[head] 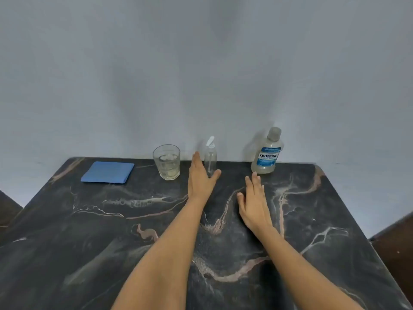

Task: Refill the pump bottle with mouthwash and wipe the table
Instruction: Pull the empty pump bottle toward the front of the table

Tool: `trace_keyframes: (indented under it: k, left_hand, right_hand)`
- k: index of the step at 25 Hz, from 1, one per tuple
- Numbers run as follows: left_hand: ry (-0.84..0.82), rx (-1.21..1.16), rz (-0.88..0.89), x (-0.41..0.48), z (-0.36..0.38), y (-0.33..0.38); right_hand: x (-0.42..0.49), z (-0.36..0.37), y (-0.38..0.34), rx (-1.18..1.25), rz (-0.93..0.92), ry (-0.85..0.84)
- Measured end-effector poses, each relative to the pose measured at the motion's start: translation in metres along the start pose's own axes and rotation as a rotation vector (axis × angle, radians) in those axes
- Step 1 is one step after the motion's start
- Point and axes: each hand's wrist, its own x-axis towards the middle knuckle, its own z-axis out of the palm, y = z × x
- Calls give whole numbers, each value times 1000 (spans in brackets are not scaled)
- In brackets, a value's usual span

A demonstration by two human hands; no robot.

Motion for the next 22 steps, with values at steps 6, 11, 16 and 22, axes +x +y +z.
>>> trace_keyframes:
  k: [6, 11, 16, 22]
  left_hand:
    - [70, -84, -43, 22, 16, 0]
    - [114, -128, -8, -11, 4, 0]
    - [109, -125, 36, -90, -33, 5]
    - [141, -168, 33, -240, -76, 16]
  right_hand:
    - [-4, 8, 4, -24, -76, 91]
    - [-17, 1, 2, 41, -70, 101]
    - [-74, -20, -8, 77, -16, 43]
    - [-195, -64, -32, 111, -34, 8]
